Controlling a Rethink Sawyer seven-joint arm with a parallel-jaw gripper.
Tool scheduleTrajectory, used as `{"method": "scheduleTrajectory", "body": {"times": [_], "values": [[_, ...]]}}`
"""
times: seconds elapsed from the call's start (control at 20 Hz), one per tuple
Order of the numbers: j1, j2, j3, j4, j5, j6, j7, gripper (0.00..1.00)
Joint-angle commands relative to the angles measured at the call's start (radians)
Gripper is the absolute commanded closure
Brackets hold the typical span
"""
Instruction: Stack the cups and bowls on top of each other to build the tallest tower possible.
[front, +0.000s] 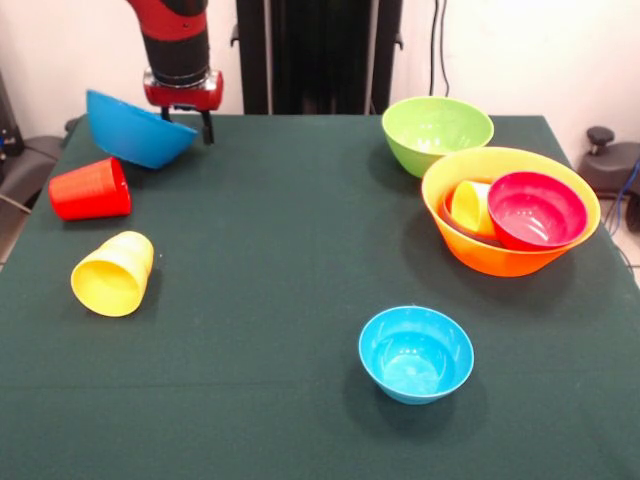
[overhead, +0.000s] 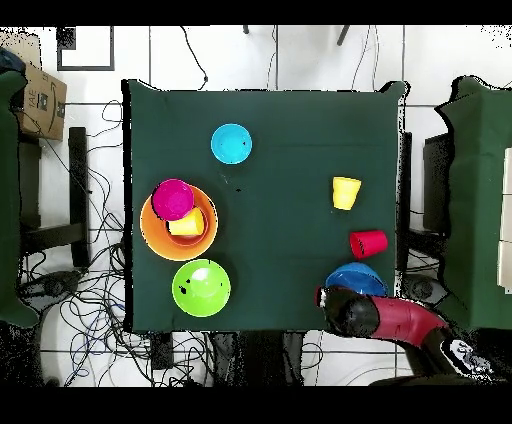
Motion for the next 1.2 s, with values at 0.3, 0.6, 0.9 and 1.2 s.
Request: {"method": "scheduleTrajectory", "body": {"times": [0.3,0.6,0.9,1.2], "values": [[0.040,-0.012,0.011,-0.081,-0.023,-0.029,0.066,0.00],[0.058,0.026,-0.027,-0.115,-0.036,-0.091,0.098,0.00],[0.057,0.087,-0.036,-0.147,-0.045,-0.120,0.088,0.00],[0.064,0.125,-0.053,-0.167,-0.039,-0.153,0.086,0.00]]}}
